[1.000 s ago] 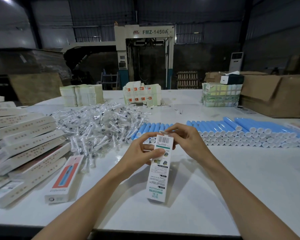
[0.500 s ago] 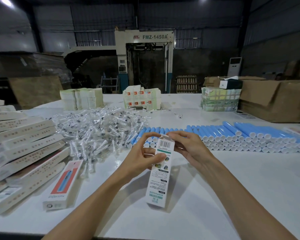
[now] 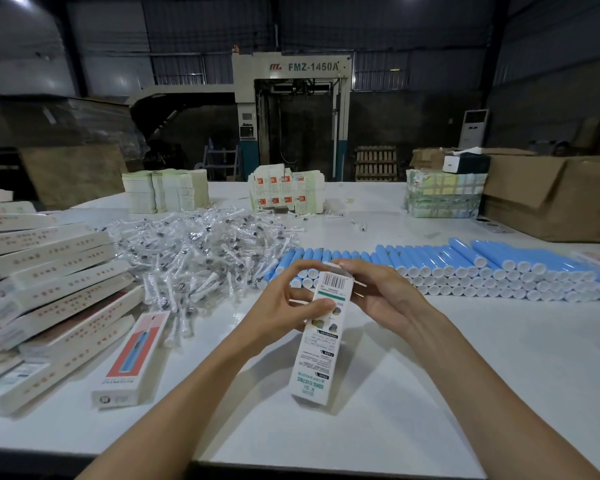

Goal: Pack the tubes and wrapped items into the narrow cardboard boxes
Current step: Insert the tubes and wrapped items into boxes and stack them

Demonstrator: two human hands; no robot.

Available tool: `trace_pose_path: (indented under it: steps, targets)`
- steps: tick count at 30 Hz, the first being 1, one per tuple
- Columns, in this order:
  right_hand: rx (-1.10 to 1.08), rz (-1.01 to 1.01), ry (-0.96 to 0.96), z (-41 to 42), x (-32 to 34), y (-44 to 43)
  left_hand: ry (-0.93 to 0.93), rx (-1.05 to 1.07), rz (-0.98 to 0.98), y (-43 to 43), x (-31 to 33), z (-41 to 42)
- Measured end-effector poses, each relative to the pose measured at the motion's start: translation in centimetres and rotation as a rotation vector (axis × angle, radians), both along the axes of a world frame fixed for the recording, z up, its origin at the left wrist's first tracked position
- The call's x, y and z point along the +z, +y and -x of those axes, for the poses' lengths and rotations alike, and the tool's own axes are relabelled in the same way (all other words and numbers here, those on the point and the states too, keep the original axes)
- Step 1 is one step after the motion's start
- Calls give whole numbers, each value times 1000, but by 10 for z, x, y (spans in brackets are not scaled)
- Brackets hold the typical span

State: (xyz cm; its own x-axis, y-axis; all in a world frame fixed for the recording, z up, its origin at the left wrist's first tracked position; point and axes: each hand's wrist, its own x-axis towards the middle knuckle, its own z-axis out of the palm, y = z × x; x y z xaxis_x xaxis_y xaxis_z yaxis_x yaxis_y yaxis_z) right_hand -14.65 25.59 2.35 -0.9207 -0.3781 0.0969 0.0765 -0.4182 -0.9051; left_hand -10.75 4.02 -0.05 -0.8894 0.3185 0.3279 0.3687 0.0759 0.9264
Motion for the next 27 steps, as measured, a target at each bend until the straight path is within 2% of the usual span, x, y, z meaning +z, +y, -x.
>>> trace_pose_path:
  steps: [14, 27]
  targets:
    - [-72, -196, 141, -4, -1, -2, 0, 7, 4, 1, -4, -2]
    - [31, -262, 101, -4, 1, 2, -58, -71, 10, 3, -5, -6]
